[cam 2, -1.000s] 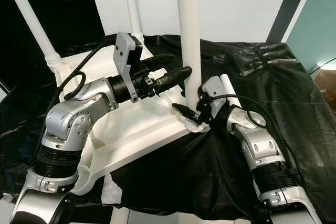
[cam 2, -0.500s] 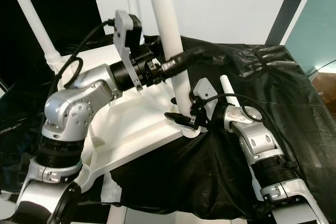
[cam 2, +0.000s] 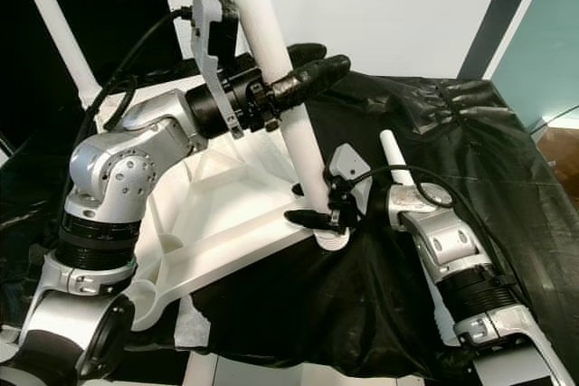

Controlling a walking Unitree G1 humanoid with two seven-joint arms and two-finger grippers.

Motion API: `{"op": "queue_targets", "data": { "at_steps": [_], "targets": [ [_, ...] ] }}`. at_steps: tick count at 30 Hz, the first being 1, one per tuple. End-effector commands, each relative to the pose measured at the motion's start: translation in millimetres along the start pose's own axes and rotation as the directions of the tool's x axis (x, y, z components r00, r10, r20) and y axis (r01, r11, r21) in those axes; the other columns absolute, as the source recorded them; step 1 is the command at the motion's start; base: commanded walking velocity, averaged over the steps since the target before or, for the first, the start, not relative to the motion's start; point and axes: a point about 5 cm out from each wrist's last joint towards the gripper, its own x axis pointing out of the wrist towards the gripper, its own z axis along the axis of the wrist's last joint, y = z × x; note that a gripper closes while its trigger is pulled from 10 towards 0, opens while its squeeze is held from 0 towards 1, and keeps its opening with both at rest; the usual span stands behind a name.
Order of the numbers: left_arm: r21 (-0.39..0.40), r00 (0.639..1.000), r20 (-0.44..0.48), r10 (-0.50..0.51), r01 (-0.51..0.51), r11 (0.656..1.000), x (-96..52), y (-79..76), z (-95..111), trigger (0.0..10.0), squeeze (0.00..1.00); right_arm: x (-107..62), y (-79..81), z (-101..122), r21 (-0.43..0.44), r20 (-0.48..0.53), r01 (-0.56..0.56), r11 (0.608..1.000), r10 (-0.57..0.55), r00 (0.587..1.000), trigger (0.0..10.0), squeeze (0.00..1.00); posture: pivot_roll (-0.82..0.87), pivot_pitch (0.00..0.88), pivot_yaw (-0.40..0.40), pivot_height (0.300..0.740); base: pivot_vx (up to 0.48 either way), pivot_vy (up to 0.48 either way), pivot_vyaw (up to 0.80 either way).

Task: Building children table

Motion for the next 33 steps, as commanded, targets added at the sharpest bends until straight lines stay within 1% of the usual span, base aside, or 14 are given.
{"op": "queue_targets", "data": {
  "at_steps": [1,4,5,6,7,8,9,10,11,18,19,29,31,33],
  "targets": [
    [0.003,0.989,-0.041,-0.141,0.141,0.99,4.6,-10.7,-7,0.0,0.0,-2.5,-5.4,4,-0.011,-0.003,0.013,1.0,-0.013,1.0,10.0,0.0,-0.04,0.0,-0.035,0.74,0.0,0.0,0.0],
    [0.012,0.989,-0.056,-0.135,0.136,0.991,6.3,-11.5,-11,0.0,0.0,-2.8,-5.7,5,-0.009,0.002,0.014,1.0,-0.014,1.0,10.0,0.0,-0.04,0.0,-0.035,0.74,0.0,0.0,0.0],
    [0.005,0.989,-0.055,-0.135,0.136,0.991,7.0,-11.9,-11,6.6,0.0,-3.0,-5.8,5,-0.011,0.003,0.015,1.0,-0.015,1.0,10.0,0.0,-0.04,0.0,-0.034,0.74,0.0,0.0,0.0],
    [0.005,0.988,-0.053,-0.145,0.145,0.989,7.3,-13.4,-11,2.6,0.0,-3.3,-6.0,6,-0.01,0.005,0.016,1.0,-0.016,1.0,10.0,0.0,-0.04,0.0,-0.034,0.74,0.0,0.0,0.0],
    [0.013,0.987,-0.053,-0.15,0.151,0.988,7.7,-14.6,-11,2.1,0.0,-3.5,-6.5,6,-0.008,0.008,0.019,1.0,-0.019,1.0,10.0,0.0,-0.04,0.0,-0.034,0.74,0.0,0.0,0.0],
    [0.008,0.988,-0.054,-0.145,0.146,0.989,8.3,-14.8,-12,9.1,0.0,-3.8,-7.1,6,-0.011,0.009,0.025,1.0,-0.025,1.0,10.0,0.0,-0.04,0.0,-0.034,0.74,0.0,0.0,0.0],
    [-0.011,0.988,-0.058,-0.144,0.143,0.99,8.8,-14.8,-13,10.0,0.0,-3.9,-7.6,6,-0.011,0.01,0.029,1.0,-0.029,1.0,10.0,0.0,-0.04,0.0,-0.032,0.74,0.0,0.0,0.0],
    [-0.011,0.988,-0.058,-0.144,0.143,0.99,8.8,-14.8,-13,10.0,0.0,-3.9,-7.6,6,-0.011,0.01,0.029,1.0,-0.029,1.0,10.0,0.0,-0.04,0.0,-0.032,0.74,0.0,0.0,0.0],
    [-0.021,0.987,-0.054,-0.149,0.148,0.989,8.8,-15.3,-13,10.0,1.0,-4.0,-7.9,6,-0.011,0.01,0.031,0.999,-0.031,0.999,10.0,0.0,-0.05,0.0,-0.032,0.74,0.0,0.0,0.0],
    [-0.003,0.99,-0.069,-0.122,0.122,0.992,10.7,-15.6,-16,10.0,1.0,-4.3,-8.7,7,-0.011,0.012,0.035,0.999,-0.035,0.999,10.0,0.0,-0.05,0.0,-0.03,0.74,0.0,0.0,0.0],
    [-0.005,0.989,-0.082,-0.124,0.124,0.992,10.8,-17.6,-21,10.0,0.0,-4.5,-8.9,7,-0.012,0.014,0.037,0.999,-0.037,0.999,10.0,0.0,-0.05,0.0,-0.028,0.74,0.0,0.0,0.0],
    [-0.006,0.988,-0.13,-0.079,0.079,0.997,14.6,-17.2,-41,10.0,0.0,-5.2,-9.9,12,-0.017,0.031,0.042,0.999,-0.041,0.999,10.0,0.0,-0.05,0.0,-0.021,0.74,0.0,0.0,0.0],
    [-0.01,0.991,-0.124,-0.044,0.043,0.999,15.6,-13.8,-43,0.0,0.0,-5.0,-10.2,13,-0.016,0.036,0.046,0.999,-0.045,0.998,10.0,0.0,-0.05,0.0,-0.018,0.74,0.0,0.0,0.0],
    [-0.017,0.993,-0.117,-0.032,0.03,0.999,15.7,-12.7,-44,0.0,0.0,-4.8,-10.3,13,-0.017,0.038,0.047,0.999,-0.047,0.998,10.0,0.0,-0.05,0.0,-0.018,0.74,0.0,0.0,0.0]
  ]
}}
